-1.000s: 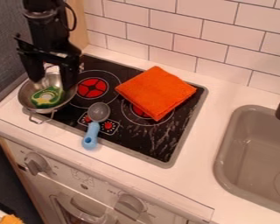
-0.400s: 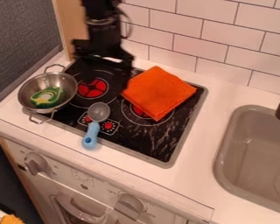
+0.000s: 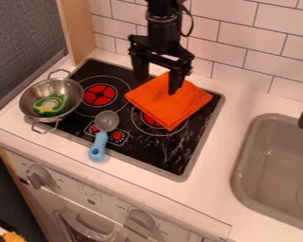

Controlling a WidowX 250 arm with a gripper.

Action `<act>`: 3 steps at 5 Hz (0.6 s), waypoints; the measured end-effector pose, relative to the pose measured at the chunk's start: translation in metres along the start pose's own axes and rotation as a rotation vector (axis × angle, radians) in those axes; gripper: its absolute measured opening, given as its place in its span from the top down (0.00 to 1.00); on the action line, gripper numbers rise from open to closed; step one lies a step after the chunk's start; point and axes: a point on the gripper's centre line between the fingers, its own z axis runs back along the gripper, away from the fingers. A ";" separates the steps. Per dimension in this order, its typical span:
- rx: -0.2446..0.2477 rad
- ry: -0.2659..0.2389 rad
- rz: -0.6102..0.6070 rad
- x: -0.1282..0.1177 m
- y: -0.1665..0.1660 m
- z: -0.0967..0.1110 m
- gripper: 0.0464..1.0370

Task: Move the orange cloth to the upper left of the stove

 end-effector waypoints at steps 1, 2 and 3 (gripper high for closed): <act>0.007 -0.019 0.017 0.018 0.002 -0.008 0.04; 0.013 -0.022 0.014 0.029 0.004 -0.018 0.04; 0.003 -0.006 0.002 0.030 0.003 -0.035 0.04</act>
